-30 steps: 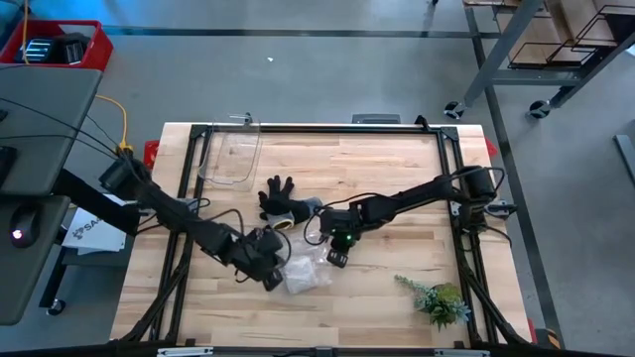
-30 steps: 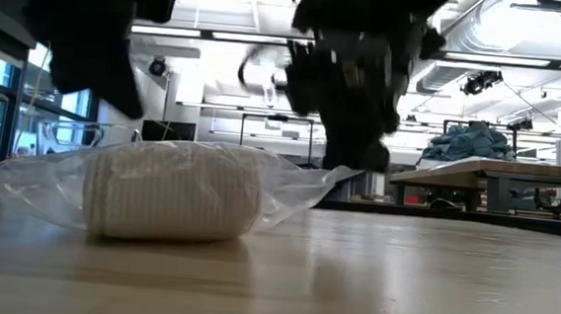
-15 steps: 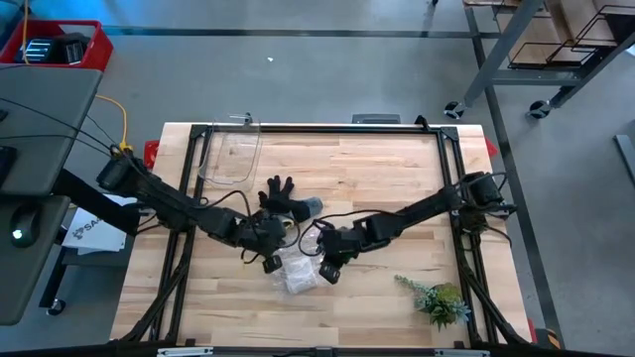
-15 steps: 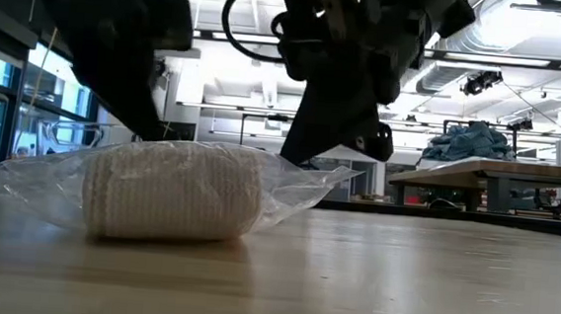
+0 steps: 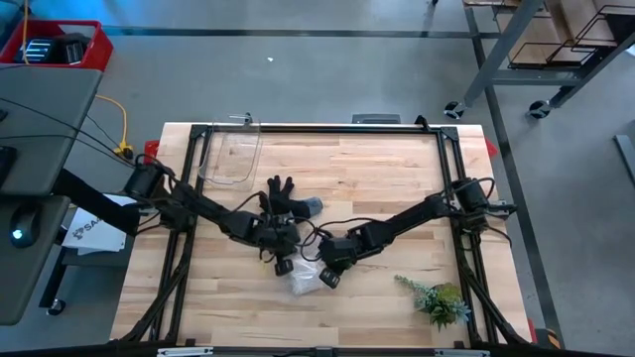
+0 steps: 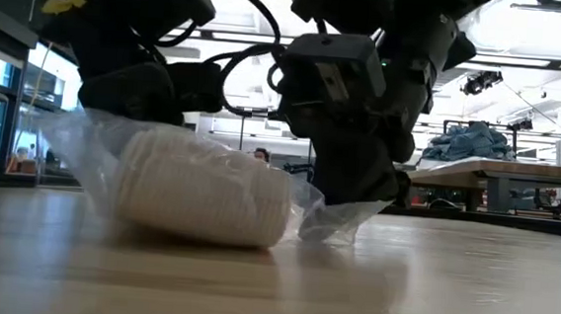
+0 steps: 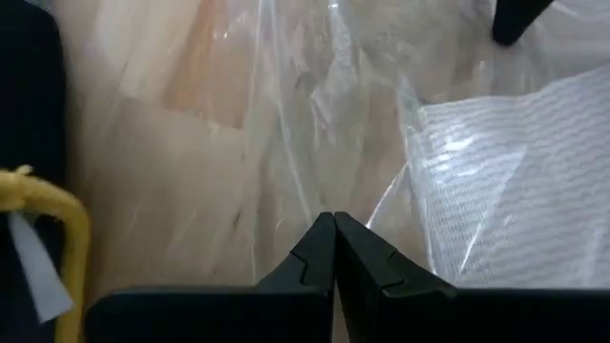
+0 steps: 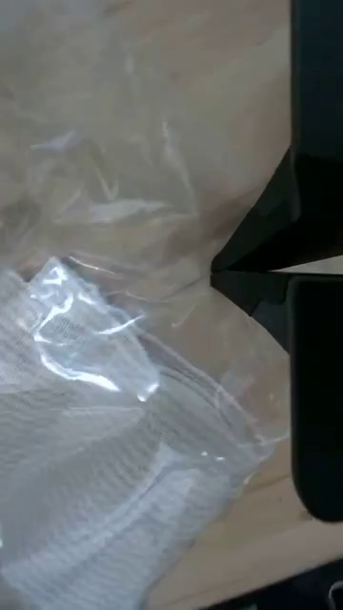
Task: Roll bandage
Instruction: Close the transparent zip bag
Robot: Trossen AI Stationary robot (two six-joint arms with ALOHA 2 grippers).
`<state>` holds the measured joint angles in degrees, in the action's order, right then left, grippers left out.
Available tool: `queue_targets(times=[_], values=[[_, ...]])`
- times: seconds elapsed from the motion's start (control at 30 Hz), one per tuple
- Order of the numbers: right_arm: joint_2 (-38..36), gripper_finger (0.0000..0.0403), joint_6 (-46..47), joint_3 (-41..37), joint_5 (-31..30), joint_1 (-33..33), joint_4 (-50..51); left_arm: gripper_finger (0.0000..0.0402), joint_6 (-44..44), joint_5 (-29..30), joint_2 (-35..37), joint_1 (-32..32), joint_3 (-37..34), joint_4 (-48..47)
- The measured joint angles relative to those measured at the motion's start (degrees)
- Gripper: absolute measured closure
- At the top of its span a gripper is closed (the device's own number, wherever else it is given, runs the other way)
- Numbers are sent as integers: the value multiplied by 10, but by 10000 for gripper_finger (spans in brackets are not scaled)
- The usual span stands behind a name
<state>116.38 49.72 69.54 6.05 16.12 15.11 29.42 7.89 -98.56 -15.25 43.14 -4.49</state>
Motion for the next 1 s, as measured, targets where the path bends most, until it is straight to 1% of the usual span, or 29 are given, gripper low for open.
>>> queue_targets(times=[0.13, 0.3, 0.37, 0.47, 0.57, 0.63, 0.7, 0.8, 0.9, 1.0], values=[[-9, 403, -22, -2, 7, 0, 10, 401, 2, 1, 44, 2, -5, -29], [-46, 403, -27, -4, 9, -2, 12, 401, 26, 15, 129, 0, -4, -51], [-68, 403, -39, -3, -1, -6, 9, 401, 53, 39, 158, -6, -4, -64], [-81, 403, -55, -3, -18, -24, 1, 401, 98, 92, 180, -27, -4, -60], [-81, 403, -66, -3, -27, -53, -4, 401, 149, 145, 164, -56, -4, -55], [-73, 403, -73, -3, -28, -79, -10, 401, 176, 162, 139, -73, -4, -41], [-57, 403, -81, -3, -19, -105, -11, 401, 196, 166, 111, -83, -4, -31], [-47, 403, -90, -4, 11, -138, -31, 401, 232, 162, 81, -88, -4, -14], [-47, 403, -113, -2, 25, -152, -23, 401, 256, 162, 57, -92, -4, -14], [-44, 403, -128, -3, 41, -155, -6, 401, 260, 158, 47, -92, -4, -13]])
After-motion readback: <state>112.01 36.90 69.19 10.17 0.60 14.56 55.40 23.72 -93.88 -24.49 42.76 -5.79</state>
